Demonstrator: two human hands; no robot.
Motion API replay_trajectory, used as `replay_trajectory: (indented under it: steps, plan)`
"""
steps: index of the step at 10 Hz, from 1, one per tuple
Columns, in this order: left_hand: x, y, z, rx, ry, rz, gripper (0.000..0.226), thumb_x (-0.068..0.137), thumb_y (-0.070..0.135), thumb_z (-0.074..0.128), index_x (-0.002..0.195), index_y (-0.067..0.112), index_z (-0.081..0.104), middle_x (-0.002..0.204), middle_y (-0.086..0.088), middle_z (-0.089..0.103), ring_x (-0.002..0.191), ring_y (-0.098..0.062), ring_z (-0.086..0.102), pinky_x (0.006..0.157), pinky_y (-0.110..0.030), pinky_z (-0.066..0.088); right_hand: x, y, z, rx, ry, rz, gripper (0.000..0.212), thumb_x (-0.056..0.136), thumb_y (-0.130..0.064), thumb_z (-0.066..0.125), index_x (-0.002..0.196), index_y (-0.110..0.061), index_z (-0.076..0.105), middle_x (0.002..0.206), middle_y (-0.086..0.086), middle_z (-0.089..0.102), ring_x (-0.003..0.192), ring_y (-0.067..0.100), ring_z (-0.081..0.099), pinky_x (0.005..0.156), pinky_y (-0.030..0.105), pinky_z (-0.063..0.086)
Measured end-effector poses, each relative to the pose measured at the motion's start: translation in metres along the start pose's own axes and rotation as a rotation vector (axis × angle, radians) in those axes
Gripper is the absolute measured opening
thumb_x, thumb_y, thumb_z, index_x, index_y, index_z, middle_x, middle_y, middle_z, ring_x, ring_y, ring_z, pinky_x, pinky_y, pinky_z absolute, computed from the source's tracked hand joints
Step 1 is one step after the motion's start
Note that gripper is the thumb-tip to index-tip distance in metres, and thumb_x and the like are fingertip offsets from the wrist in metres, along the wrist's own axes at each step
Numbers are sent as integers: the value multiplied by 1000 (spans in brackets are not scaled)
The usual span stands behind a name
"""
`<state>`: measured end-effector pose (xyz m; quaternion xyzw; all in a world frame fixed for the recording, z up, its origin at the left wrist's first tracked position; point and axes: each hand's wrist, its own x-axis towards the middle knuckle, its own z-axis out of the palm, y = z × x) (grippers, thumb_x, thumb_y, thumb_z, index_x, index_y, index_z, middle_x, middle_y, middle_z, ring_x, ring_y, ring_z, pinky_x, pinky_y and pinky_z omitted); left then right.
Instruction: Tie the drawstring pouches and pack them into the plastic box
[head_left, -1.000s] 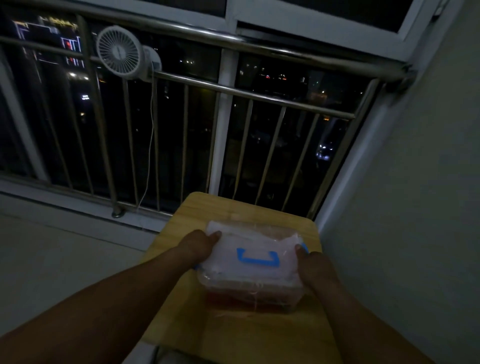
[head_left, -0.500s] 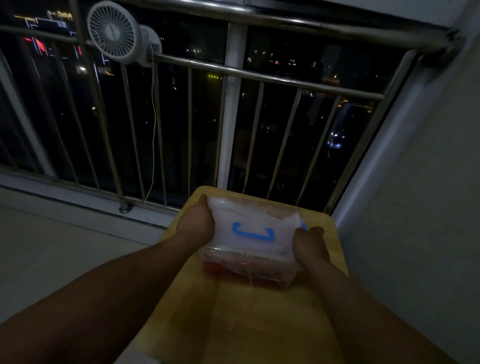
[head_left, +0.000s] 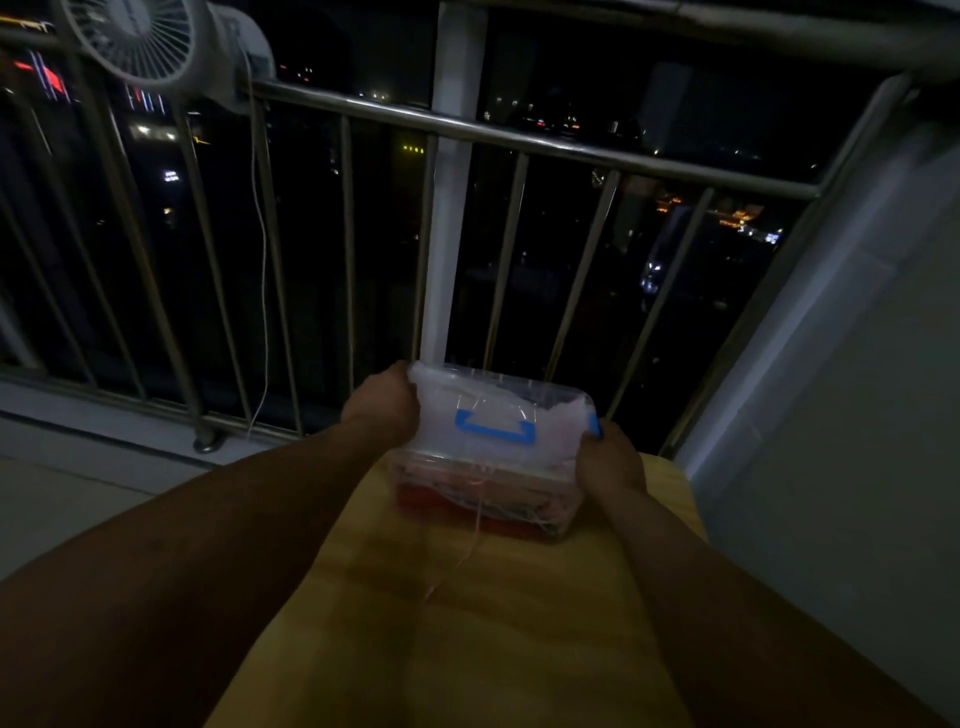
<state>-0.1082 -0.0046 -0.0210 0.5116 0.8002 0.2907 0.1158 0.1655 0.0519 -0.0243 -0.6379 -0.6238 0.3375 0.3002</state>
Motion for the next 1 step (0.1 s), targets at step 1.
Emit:
replay_trajectory:
  steps: [1]
  plan:
    - [-6,-4,-2,-50,38,-47,39,109,39,37,133,12,51,120,-15,66,103,-33,65,83,-41,50,-8,-3,-2,-63,-31,42,46,110,-34,36,151,-13,42,136,13,55,108,30,59,75,32,49]
